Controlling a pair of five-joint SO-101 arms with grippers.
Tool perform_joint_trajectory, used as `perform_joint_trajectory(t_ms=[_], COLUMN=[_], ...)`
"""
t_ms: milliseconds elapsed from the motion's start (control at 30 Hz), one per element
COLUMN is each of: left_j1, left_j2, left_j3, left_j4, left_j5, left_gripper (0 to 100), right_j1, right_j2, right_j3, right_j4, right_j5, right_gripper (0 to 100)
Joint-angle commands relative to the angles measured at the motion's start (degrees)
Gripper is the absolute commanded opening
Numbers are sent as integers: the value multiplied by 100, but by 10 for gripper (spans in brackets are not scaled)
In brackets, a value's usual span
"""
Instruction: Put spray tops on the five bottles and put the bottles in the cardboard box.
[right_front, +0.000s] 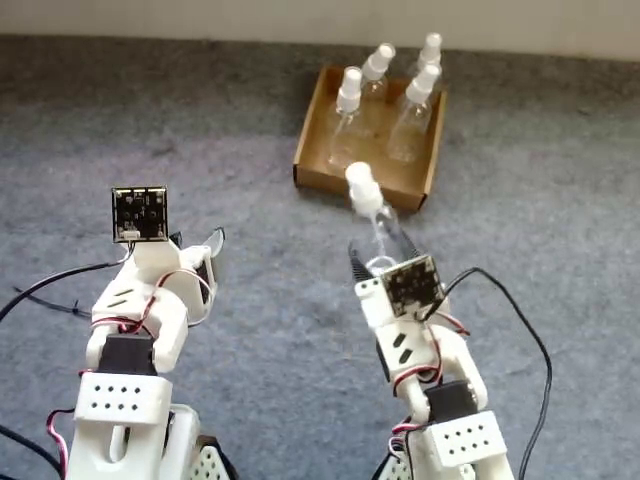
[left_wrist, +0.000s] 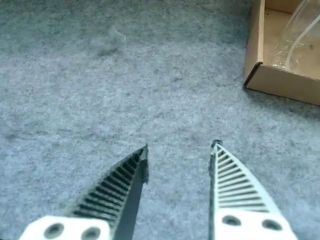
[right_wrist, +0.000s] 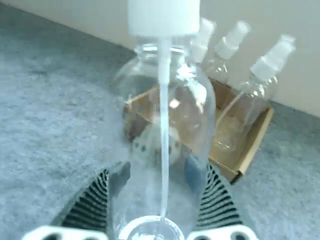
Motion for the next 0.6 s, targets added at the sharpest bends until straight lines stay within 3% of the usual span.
perform_joint_trajectory(t_ms=[0, 233, 433, 567], left_j1=[-31, -31, -31, -31], left_j2=[-66, -66, -66, -66], left_j3=[-40, -40, -31, -40], left_j4=[-123, -123, -123, -132], left_j5=[-62, -62, -62, -62], left_gripper=[189, 189, 189, 189], right_j1=[215, 655, 760, 866], right_j2=[998, 4611, 7108, 8022], right_j3=[-1156, -3688, -5921, -6862], right_j4=[31, -13, -22, -1077], right_j5=[-97, -695, -677, -712], right_gripper=[5, 5, 5, 5])
